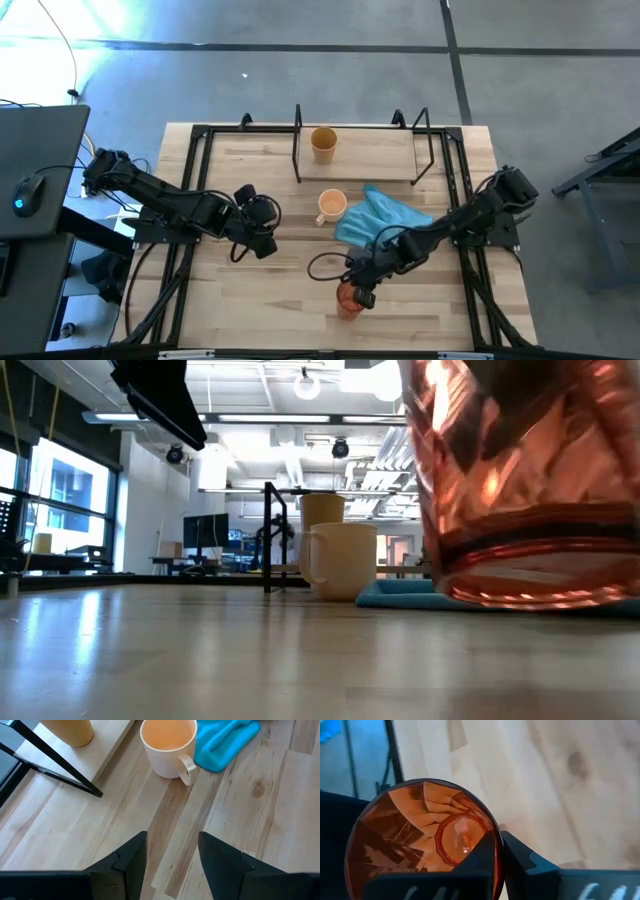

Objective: Stack small to large cups/mugs on shelf
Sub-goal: Put the orange cup on the shelf

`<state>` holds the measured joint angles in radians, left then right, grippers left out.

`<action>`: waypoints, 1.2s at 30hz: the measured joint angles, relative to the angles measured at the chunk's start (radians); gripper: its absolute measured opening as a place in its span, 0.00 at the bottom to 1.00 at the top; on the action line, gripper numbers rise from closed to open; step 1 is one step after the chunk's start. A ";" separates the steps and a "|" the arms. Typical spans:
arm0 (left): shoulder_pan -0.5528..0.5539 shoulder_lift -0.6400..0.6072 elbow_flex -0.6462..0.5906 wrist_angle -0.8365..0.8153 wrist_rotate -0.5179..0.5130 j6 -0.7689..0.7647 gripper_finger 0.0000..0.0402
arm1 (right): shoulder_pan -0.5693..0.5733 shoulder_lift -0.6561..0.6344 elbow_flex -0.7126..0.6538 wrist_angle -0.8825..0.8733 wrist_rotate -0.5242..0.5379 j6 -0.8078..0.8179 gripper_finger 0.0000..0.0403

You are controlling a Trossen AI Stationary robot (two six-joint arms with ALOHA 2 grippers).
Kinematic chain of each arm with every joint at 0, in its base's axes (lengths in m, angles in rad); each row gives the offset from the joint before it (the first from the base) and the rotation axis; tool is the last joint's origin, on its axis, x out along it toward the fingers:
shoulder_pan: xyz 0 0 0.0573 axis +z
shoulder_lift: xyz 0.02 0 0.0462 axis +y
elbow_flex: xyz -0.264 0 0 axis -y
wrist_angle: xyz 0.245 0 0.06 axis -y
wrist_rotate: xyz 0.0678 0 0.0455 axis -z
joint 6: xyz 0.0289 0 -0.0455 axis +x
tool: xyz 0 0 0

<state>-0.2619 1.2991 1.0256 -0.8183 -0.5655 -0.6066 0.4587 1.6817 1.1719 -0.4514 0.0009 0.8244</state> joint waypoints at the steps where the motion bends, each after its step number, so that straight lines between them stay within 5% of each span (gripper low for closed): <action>1: 0.000 0.000 0.000 0.000 0.000 0.000 0.41 | -0.008 0.000 0.017 -0.031 0.005 -0.018 0.01; 22: 0.000 -0.005 0.000 -0.027 -0.013 -0.026 0.41 | -0.232 -0.004 0.427 -0.708 0.170 -0.291 0.00; 36: 0.000 -0.170 -0.074 -0.029 -0.078 -0.109 0.41 | -0.482 -0.138 0.443 -0.737 0.238 -0.490 0.00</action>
<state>-0.2623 1.1292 0.9521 -0.8468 -0.6439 -0.7159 -0.0234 1.5437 1.6154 -1.1881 0.2390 0.3348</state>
